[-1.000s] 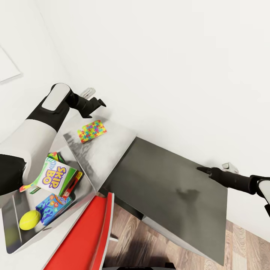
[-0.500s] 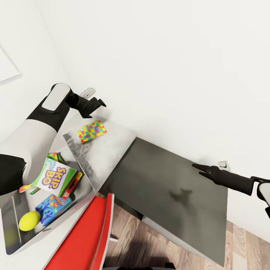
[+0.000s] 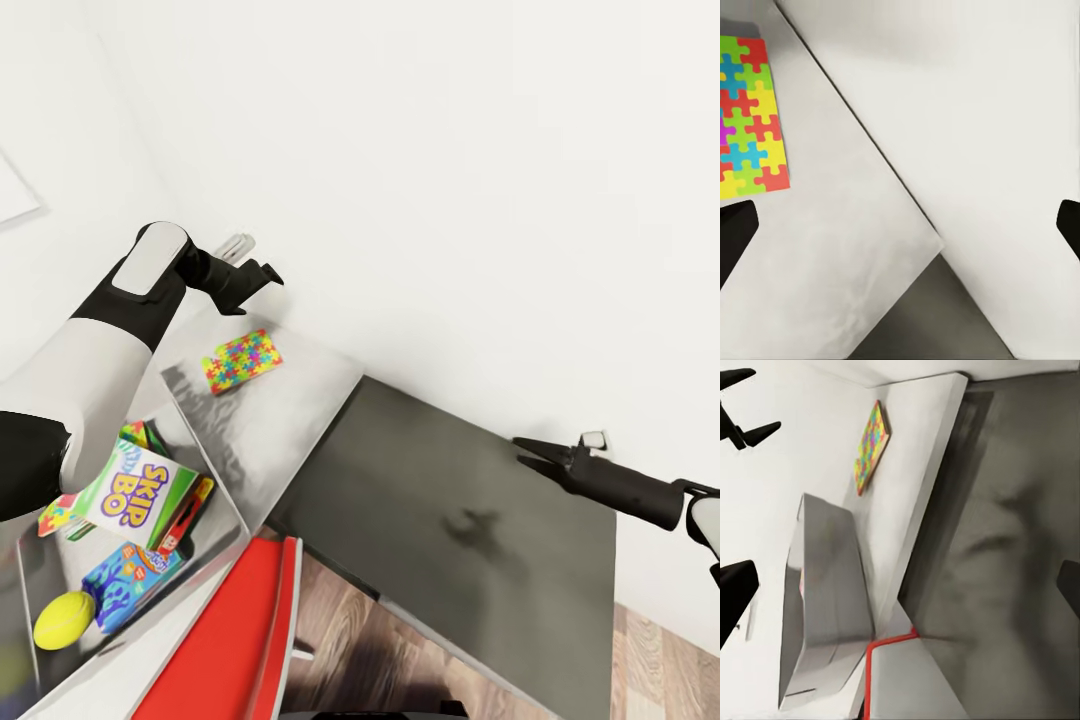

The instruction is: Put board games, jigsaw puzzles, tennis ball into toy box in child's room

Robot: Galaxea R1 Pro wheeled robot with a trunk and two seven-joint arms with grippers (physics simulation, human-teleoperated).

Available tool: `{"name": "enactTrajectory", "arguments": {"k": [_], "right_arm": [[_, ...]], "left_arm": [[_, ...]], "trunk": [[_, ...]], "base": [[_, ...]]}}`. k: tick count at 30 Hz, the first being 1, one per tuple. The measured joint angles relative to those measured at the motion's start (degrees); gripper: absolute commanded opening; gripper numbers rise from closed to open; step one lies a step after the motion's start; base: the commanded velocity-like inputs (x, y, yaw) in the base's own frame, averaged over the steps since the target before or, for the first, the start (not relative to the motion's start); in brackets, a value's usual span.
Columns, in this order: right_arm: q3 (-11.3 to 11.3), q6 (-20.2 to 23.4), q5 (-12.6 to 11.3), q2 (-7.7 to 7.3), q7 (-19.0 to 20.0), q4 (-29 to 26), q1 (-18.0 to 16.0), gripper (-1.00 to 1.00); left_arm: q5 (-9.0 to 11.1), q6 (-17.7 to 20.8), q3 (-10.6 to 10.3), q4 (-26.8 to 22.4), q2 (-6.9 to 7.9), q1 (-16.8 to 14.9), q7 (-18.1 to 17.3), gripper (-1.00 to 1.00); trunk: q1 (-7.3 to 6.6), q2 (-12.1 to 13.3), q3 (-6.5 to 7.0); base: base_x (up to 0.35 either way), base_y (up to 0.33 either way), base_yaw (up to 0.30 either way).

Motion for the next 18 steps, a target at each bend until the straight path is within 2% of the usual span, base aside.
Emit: {"name": "enactTrajectory", "arguments": {"k": [6,18], "right_arm": [[0.00,-0.01,0.19,-0.03,1.24,0.00,0.17,1.00],[-0.01,-0.01,0.31,-0.04,1.66,0.00,0.22,1.00]], "left_arm": [[0.01,-0.01,0.01,0.00,0.00,0.00,-0.01,1.00],[-0.02,-0.11,0.11,0.99,0.00,0.00,-0.01,1.00]], "trunk": [[0.02,0.01,0.00],[0.03,0.01,0.00]], "base": [[0.104,-0.011,0.000],[0.013,-0.001,0.000]]}}
